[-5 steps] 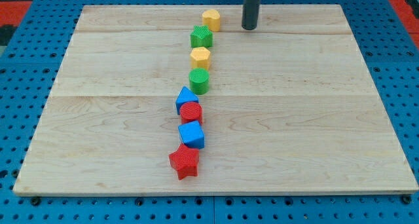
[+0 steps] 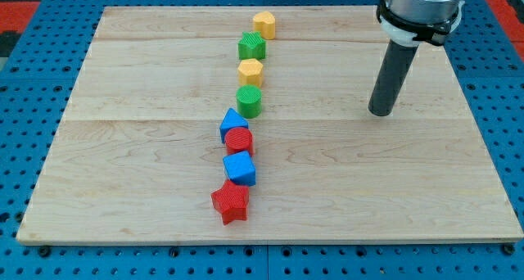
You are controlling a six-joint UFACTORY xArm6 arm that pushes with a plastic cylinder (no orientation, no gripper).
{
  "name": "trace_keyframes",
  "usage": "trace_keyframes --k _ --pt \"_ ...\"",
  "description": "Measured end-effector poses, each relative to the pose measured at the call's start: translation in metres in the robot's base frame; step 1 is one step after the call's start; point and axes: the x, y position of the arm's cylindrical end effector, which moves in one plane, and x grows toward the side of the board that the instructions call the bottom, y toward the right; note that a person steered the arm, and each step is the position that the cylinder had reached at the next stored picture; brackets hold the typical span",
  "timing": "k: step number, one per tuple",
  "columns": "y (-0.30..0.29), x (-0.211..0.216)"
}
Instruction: Slightly move the green circle towards left
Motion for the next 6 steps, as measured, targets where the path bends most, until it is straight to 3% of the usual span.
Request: trace_keyframes --k 1,2,6 --pt "-0.041 -0.011" --pt "-0.026 -0.033" --pt "-0.225 -0.018"
